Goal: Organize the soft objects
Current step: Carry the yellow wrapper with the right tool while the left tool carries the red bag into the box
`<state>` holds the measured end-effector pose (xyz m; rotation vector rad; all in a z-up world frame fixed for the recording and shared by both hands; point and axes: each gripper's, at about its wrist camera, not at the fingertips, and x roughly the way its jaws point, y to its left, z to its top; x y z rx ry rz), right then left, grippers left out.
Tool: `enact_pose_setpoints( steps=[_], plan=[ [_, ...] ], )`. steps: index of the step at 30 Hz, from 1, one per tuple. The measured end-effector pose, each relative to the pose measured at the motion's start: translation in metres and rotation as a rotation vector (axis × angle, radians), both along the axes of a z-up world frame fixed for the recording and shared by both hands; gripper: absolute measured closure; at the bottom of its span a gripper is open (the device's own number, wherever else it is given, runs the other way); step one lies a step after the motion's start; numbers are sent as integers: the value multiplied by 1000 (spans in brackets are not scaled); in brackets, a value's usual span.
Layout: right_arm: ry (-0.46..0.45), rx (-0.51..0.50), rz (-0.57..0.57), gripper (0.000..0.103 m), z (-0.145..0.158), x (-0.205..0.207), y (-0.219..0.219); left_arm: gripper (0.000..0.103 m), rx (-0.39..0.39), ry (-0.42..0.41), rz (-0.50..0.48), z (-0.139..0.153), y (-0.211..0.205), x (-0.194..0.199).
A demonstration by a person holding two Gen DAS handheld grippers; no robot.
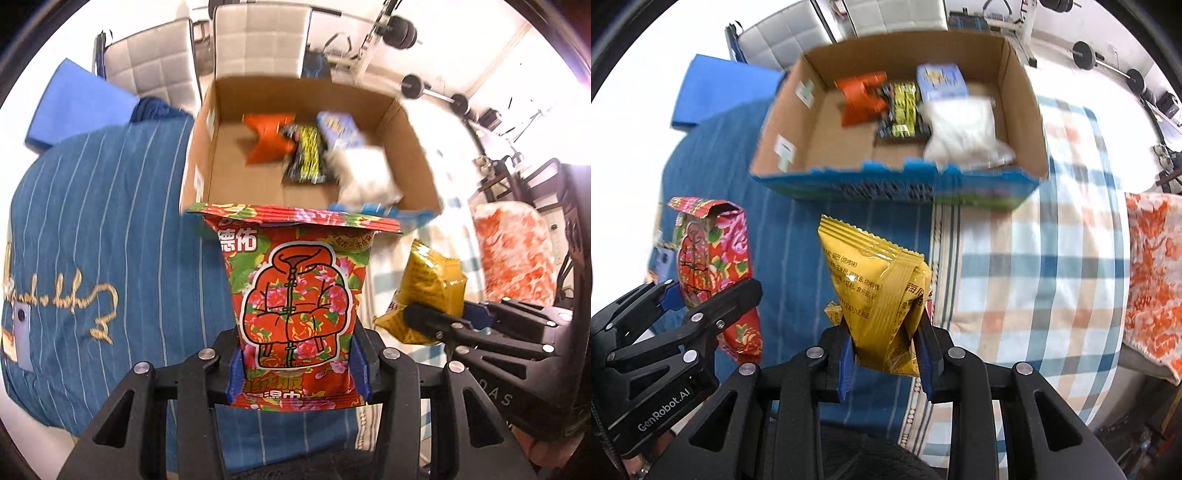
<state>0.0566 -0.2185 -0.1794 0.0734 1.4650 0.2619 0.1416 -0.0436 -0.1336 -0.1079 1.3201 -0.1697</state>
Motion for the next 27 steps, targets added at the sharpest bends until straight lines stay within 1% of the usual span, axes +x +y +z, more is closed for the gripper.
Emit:
enact_pose_setpoints(
  steps=[8,12,15,18,21,24,27],
  plan=[
    [-98,45,17,73,48,48,2,60,-8,-111,-3,39,2,51],
    [-122,58,13,73,57,73,4,60,0,-149,4,51,8,81],
    [-128,63,15,73,59,93,6,60,12,-157,7,52,11,108],
    [-122,64,26,73,57,115,10,60,22,-137,2,44,13,134],
    [-103,51,47,73,44,139,17,60,43,-108,-9,30,14,160],
    [-62,52,62,73,24,157,22,60,44,-48,-7,8,17,186],
    [-13,44,82,73,-6,175,28,60,20,47,1,-24,21,210]
  ],
)
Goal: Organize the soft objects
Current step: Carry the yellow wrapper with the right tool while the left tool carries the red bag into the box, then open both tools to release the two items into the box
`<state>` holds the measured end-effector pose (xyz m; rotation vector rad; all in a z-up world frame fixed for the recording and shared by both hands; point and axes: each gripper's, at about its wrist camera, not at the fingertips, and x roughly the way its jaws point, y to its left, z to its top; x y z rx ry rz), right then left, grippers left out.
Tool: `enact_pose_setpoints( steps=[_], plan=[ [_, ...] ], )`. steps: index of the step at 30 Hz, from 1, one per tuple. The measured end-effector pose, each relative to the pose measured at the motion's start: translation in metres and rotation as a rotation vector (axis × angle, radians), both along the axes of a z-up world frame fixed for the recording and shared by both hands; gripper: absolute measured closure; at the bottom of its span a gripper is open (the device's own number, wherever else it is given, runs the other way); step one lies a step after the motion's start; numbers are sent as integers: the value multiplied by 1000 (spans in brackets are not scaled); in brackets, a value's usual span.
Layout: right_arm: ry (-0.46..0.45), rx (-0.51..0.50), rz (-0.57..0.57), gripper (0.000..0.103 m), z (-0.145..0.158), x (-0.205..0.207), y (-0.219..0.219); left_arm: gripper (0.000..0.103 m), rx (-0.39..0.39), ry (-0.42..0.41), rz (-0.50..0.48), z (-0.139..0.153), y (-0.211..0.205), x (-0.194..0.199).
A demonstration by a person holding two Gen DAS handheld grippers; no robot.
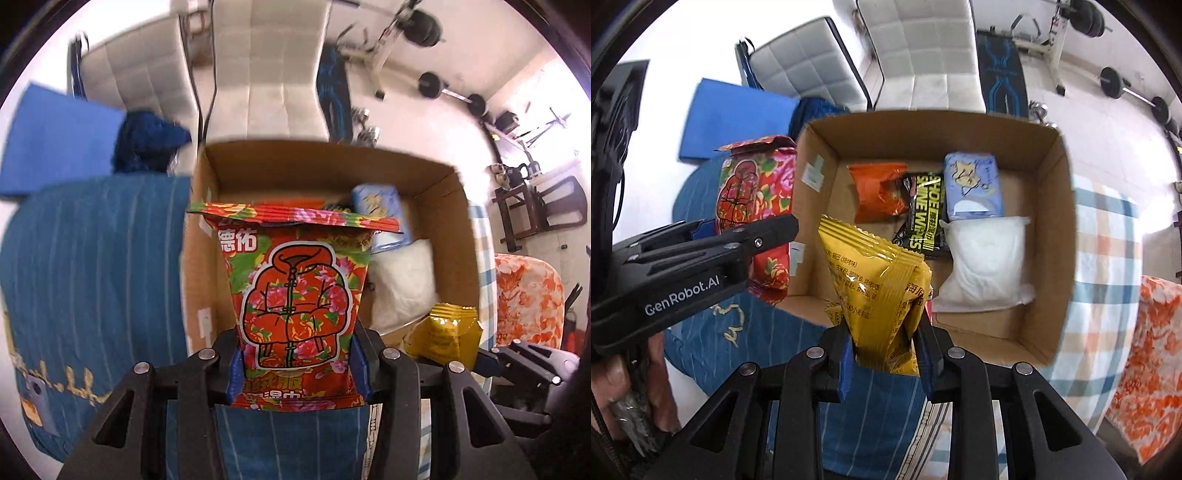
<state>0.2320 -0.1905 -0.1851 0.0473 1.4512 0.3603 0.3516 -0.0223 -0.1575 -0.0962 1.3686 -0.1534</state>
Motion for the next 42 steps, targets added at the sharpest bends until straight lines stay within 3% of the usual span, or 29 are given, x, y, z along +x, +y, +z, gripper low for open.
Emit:
enact_pose_setpoints(
  steps=[6,15,21,35,42],
  plan=[
    [102,-15,31,73,-65,28,7,60,-22,177,22,-66,4,26],
    [223,-3,92,73,-135,48,18,60,11,327,16,-133,1,28],
    [277,-4,135,72,-161,51,28,60,26,395,17,-162,-1,24],
    [316,-54,133,66,-176,43,37,58,15,435,24,-172,-7,16],
    [274,-70,104,57,-154,45,26,58,43,372,19,-148,-11,1]
  ],
)
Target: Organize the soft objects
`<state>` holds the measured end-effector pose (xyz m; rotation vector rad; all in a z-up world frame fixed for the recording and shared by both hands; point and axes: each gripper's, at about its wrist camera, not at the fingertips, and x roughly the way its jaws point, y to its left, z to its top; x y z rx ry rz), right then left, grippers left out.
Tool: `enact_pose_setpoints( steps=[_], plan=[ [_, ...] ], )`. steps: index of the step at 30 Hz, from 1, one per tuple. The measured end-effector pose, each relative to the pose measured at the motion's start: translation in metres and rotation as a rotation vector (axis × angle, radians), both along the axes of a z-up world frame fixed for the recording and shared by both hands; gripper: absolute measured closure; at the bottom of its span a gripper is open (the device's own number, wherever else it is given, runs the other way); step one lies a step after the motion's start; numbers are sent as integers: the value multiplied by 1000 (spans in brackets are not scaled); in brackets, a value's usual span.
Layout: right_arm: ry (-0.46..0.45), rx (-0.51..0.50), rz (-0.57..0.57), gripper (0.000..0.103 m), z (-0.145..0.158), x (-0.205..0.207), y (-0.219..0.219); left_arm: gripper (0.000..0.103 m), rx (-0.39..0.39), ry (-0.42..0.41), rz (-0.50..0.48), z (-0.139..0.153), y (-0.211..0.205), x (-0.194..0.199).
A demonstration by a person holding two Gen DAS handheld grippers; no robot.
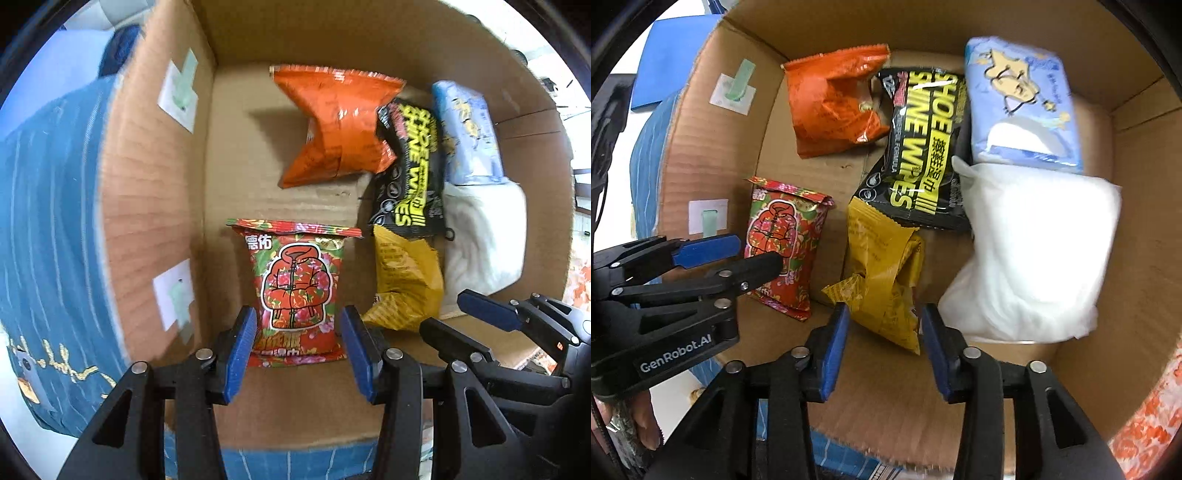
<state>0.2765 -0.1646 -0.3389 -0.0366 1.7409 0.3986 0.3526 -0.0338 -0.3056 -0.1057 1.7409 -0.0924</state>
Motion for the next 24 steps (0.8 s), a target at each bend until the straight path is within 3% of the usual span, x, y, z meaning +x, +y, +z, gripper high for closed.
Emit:
enact_pose_setpoints(
  steps=[5,8,11,15,18,21,24],
  plan=[
    [-51,-19,-11,57,20,-1,-2,58,15,-53,-7,27,-5,-12],
    [-88,-39,-17,57,31,-4,-3,50,21,-82,-2,43,-5,-21],
    [-143,-74,-38,49,45,-7,-7,49,31,-123,7,58,-4,-27],
    [-221,-145,-65,44,67,-9,-18,22,52,-183,19,75,7,-22],
    [-261,-178,-95,26,76,-10,-25,7,54,-237,32,88,15,-22],
    [-275,-189,-120,5,85,-13,-39,2,73,-266,36,98,21,-13],
    [-299,-211,-138,1,83,-14,-39,0,79,-274,36,98,21,-16]
  ],
)
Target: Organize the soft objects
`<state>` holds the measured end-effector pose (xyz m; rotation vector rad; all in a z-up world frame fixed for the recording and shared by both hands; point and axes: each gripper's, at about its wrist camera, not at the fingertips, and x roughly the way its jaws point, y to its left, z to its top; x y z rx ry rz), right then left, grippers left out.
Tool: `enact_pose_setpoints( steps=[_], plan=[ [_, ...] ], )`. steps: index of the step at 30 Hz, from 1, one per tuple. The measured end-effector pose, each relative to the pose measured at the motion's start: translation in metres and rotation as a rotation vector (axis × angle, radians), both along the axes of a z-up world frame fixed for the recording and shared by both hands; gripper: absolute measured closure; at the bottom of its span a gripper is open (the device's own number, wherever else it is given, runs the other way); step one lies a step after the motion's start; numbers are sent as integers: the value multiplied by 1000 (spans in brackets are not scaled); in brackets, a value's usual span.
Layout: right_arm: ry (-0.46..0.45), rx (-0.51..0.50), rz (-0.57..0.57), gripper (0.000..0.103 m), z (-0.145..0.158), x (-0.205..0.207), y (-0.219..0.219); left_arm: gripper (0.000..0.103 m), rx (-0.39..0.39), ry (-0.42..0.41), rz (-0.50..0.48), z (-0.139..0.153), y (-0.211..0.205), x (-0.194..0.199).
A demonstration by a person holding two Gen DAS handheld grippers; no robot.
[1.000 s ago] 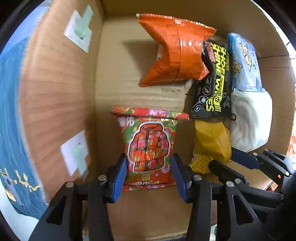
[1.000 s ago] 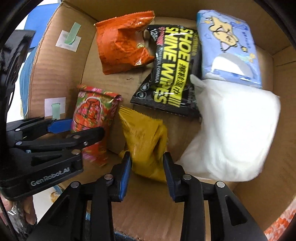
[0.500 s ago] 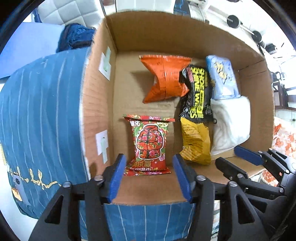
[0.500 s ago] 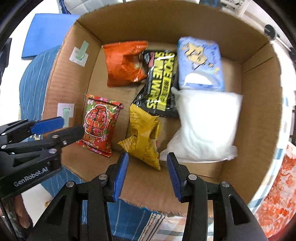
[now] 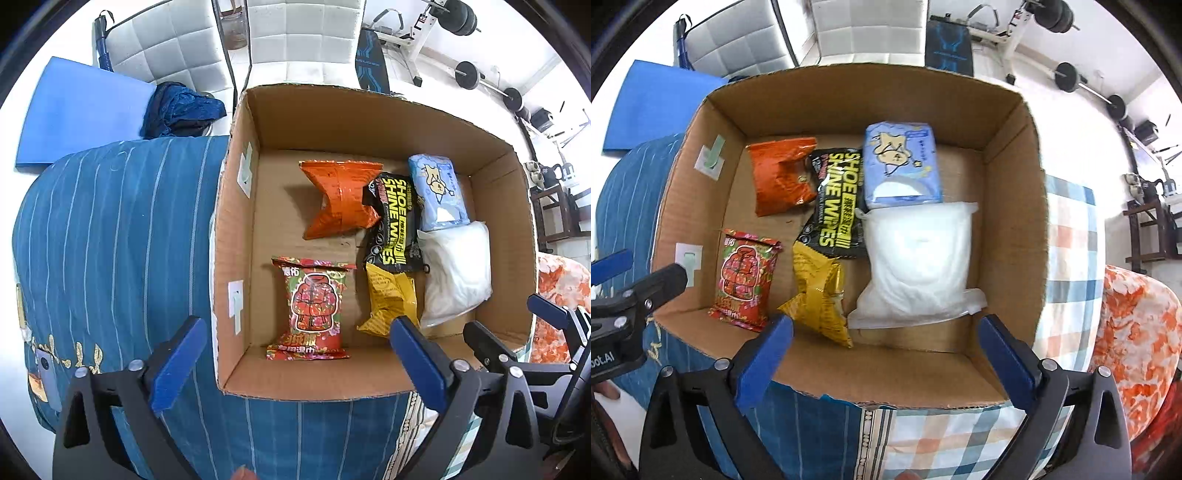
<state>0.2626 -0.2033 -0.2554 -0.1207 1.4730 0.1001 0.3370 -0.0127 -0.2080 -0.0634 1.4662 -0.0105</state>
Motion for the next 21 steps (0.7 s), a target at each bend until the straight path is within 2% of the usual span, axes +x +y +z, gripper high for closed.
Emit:
enact_pose_setpoints(
  steps=[9,13,18,21],
  plan=[
    [-25,8,-56,0,8,-13,-7,0,0,-33,10,10,-1,-17],
    [-58,20,-64,0,27,-24,-9,0,6,-101,20,35,1,-30],
    [-145,37,-70,0,71,-54,-11,0,4,-202,19,80,-2,-60],
    [-187,9,-86,0,97,-78,-13,0,0,-231,9,102,-4,-80]
  ],
)
